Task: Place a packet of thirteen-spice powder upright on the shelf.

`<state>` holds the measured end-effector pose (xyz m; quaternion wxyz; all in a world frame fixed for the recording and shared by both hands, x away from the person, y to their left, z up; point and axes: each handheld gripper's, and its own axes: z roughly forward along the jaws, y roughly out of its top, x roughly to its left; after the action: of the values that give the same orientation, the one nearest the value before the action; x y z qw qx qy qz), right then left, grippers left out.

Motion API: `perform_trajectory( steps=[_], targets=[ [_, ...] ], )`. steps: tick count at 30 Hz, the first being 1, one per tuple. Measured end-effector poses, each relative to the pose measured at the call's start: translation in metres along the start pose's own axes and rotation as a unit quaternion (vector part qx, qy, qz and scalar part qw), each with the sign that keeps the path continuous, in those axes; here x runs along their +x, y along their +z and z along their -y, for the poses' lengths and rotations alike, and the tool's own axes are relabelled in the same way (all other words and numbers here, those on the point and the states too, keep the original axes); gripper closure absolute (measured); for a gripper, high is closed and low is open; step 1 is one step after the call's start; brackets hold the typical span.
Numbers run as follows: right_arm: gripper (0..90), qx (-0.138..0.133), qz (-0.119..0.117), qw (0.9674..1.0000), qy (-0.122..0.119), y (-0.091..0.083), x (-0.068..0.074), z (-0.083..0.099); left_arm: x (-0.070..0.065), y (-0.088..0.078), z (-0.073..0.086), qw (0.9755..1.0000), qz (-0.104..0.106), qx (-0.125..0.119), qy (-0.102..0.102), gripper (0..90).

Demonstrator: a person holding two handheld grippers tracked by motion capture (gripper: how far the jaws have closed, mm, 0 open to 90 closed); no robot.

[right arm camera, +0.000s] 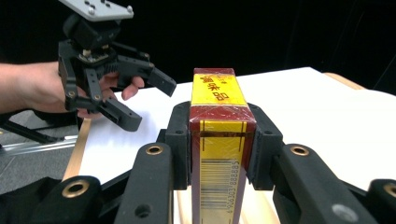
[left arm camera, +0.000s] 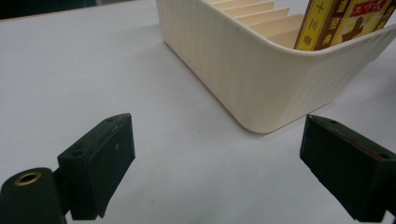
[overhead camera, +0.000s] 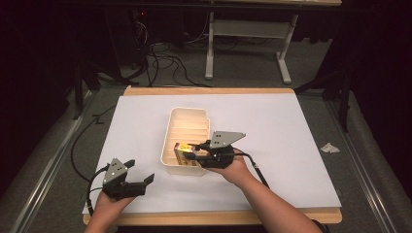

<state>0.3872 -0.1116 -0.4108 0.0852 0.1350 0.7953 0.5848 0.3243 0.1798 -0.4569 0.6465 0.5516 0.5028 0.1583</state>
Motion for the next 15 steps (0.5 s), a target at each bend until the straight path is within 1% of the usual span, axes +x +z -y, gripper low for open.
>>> perform_trajectory(
  steps=[9, 11, 15],
  targets=[
    [68.7, 0.010, -0.001, 1.0000, 0.001, 0.007, -0.001, 0.008, 0.000, 0.000, 0.000, 1.0000, 0.001, 0.001, -0.001, 10.9],
    [68.6, 0.014, 0.000, 0.9999, 0.004, 0.008, -0.001, 0.009, 0.000, 0.000, 0.000, 1.0000, 0.001, 0.001, -0.002, 11.0],
    [68.4, 0.025, 0.001, 0.9997, 0.001, 0.011, 0.000, 0.014, 0.000, 0.000, 0.000, 1.0000, 0.001, 0.002, -0.002, 11.0]
  ],
)
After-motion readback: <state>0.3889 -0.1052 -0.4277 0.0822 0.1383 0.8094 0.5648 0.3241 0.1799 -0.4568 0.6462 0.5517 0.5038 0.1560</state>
